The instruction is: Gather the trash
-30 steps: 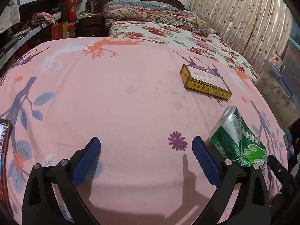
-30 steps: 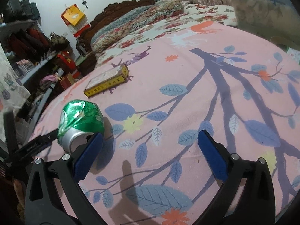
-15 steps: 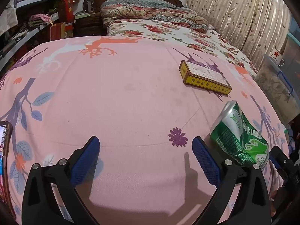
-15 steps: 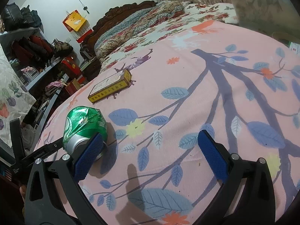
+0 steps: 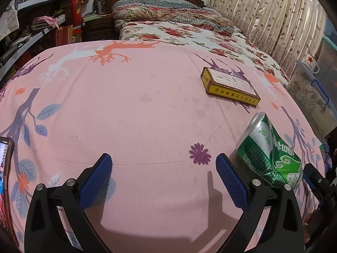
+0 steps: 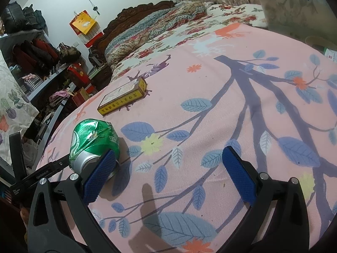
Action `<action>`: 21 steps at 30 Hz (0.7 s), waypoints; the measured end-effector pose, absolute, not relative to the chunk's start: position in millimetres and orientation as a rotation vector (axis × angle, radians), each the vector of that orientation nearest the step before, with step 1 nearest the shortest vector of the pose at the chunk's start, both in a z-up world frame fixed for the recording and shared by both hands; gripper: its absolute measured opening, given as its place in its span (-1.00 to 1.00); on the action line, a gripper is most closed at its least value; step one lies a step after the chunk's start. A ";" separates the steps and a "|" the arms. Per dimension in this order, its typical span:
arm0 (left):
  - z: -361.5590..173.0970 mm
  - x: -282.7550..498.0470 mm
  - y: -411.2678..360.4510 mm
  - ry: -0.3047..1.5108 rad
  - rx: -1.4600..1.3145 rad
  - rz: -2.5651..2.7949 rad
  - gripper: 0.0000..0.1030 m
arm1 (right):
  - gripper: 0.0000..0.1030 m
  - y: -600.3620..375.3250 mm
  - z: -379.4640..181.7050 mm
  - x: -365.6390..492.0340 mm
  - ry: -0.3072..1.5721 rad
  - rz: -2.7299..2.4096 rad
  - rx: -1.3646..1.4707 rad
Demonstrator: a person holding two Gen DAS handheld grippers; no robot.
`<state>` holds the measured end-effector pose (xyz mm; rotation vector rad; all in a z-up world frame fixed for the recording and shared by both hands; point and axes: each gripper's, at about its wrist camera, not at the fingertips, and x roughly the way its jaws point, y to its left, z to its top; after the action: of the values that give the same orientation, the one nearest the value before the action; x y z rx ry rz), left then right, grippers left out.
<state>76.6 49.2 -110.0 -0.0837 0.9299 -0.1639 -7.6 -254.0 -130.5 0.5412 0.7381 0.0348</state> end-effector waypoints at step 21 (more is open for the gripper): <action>-109.1 76.5 54.4 0.916 -0.120 -0.193 0.83 | 0.95 -255.8 -131.5 -6.2 0.739 0.034 0.538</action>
<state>76.5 54.4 -109.1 -0.1197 0.9158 -0.1926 -6.2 -255.8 -131.5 0.5380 0.7393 0.0337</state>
